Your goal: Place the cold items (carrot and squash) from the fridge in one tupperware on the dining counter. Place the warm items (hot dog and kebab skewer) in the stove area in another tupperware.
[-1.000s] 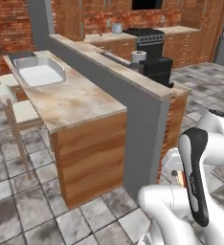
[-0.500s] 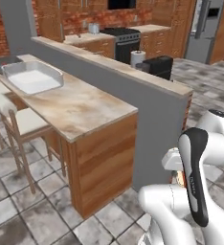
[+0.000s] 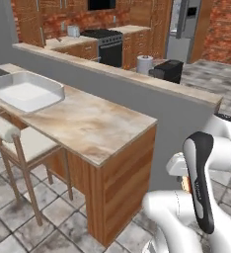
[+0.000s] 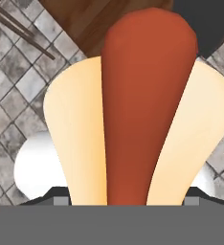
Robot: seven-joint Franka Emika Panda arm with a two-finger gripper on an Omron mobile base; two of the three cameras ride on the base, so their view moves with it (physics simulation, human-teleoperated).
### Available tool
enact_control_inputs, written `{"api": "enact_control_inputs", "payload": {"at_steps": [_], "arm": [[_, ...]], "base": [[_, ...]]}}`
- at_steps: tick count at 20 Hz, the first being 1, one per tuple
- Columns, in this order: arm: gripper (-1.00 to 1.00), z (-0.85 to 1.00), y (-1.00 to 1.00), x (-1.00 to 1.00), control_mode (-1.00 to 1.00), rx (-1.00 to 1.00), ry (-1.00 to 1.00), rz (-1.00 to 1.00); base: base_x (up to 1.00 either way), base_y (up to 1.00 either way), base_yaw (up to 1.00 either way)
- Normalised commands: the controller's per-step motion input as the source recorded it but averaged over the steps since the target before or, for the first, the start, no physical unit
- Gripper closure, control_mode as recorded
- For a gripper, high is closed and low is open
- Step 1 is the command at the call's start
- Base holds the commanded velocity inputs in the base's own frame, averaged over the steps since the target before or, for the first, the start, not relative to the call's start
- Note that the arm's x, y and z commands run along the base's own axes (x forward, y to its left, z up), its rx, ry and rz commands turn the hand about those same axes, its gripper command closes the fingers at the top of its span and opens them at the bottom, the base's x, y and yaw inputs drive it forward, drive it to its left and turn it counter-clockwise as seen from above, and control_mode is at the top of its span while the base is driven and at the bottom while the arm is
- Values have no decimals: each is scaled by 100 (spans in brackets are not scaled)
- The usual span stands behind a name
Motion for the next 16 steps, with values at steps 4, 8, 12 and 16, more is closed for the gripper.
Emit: {"api": "enact_control_inputs", "payload": {"at_steps": [4,8,12,16], "arm": [[100,0,0,0,100,0,0,0],[100,0,0,0,100,0,0,0],[100,0,0,0,100,0,0,0],[100,0,0,0,100,0,0,0]], "base": [[0,94,-32],[0,94,-32],[0,96,-32],[0,97,-34]]}}
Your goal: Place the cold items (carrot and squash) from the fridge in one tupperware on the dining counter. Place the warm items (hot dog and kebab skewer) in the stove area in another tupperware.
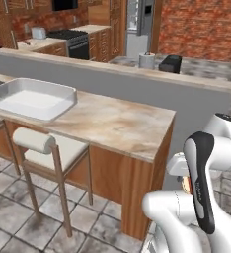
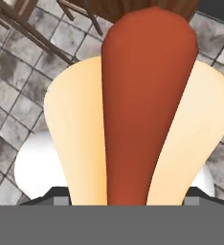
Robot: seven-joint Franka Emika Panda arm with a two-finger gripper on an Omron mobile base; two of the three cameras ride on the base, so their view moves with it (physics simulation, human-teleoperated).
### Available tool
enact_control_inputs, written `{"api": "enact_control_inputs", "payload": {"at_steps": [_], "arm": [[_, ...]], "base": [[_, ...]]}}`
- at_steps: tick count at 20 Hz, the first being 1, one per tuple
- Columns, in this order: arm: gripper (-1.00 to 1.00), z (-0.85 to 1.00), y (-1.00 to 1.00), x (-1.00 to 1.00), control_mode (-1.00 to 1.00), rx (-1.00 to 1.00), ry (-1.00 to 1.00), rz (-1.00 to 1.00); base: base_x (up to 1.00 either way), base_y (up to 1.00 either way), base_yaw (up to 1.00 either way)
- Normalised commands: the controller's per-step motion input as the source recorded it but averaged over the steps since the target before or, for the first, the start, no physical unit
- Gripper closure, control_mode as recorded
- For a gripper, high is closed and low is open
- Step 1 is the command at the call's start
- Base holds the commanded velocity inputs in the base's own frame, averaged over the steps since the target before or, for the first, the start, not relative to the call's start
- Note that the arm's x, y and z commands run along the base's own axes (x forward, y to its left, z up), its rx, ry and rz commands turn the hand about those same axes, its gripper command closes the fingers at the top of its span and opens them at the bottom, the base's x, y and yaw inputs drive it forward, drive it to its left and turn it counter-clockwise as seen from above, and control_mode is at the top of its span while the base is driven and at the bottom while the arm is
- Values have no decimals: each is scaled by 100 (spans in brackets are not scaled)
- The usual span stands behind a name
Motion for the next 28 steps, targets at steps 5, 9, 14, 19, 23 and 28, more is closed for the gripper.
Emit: {"api": "enact_control_inputs", "payload": {"at_steps": [5,9,14,19,23,28], "arm": [[100,0,0,0,100,0,0,0],[100,0,0,0,100,0,0,0],[100,0,0,0,100,0,0,0],[100,0,0,0,100,0,0,0],[100,0,0,0,100,0,0,0],[100,0,0,0,100,0,0,0]], "base": [[0,81,-33],[0,71,-30],[0,62,-27],[0,74,-26],[0,93,-23],[0,98,-24]]}}
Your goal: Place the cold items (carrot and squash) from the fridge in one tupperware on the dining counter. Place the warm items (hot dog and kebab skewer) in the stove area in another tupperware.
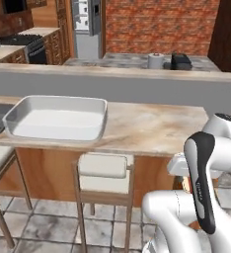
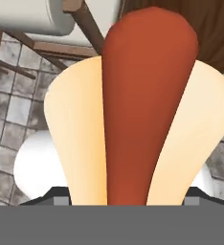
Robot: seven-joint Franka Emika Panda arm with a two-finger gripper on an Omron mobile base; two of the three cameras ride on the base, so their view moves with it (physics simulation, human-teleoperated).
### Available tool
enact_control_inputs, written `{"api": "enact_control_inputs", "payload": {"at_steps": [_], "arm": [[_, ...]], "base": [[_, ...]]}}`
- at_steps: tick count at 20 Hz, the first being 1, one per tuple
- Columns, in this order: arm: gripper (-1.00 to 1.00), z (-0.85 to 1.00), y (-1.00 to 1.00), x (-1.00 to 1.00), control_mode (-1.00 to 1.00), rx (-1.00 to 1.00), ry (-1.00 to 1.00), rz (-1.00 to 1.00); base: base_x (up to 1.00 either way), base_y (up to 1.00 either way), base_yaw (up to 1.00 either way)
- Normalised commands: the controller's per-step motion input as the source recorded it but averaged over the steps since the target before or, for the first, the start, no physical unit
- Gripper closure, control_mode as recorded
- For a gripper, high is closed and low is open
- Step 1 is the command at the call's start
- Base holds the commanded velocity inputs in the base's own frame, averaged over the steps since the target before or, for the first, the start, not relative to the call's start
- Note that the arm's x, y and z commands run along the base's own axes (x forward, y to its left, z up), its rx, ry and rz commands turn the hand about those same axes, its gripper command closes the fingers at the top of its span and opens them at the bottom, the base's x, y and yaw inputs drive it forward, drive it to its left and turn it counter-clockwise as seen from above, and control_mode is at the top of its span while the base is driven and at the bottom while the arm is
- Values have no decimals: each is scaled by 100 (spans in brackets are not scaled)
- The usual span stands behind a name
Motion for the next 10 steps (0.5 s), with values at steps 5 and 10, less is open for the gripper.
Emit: {"api": "enact_control_inputs", "payload": {"at_steps": [5,10], "arm": [[100,0,0,0,100,0,0,0],[100,0,0,0,100,0,0,0]], "base": [[0,91,-23],[0,77,-22]]}}
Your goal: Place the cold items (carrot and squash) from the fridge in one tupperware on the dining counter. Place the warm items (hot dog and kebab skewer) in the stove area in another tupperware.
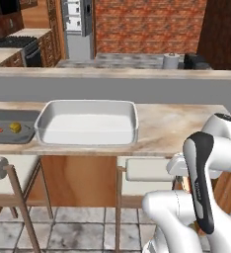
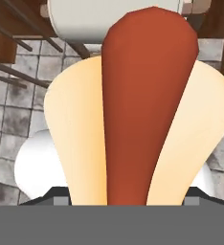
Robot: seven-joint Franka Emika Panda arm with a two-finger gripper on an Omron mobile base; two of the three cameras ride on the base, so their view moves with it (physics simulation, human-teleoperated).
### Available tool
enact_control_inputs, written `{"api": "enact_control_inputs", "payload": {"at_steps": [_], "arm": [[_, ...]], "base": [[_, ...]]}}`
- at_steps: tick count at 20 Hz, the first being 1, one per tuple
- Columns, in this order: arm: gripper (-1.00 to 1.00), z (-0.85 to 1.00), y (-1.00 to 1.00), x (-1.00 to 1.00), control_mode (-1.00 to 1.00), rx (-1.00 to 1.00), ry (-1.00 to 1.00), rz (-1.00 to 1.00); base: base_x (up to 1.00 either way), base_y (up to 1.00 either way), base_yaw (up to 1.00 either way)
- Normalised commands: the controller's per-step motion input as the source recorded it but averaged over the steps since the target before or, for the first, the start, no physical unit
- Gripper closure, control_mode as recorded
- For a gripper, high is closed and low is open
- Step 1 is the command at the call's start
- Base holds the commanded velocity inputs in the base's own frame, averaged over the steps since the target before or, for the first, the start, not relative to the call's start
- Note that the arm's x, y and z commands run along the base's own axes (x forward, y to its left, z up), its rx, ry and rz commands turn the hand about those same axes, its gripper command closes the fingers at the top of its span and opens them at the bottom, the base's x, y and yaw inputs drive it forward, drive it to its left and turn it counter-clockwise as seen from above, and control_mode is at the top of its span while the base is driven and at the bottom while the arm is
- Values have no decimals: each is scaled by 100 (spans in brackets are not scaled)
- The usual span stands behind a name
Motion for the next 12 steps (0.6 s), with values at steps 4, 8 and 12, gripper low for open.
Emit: {"api": "enact_control_inputs", "payload": {"at_steps": [4,8,12], "arm": [[100,0,0,0,100,0,0,0],[100,0,0,0,100,0,0,0],[100,0,0,0,100,0,0,0]], "base": [[0,64,-22],[0,53,-18],[6,59,-18]]}}
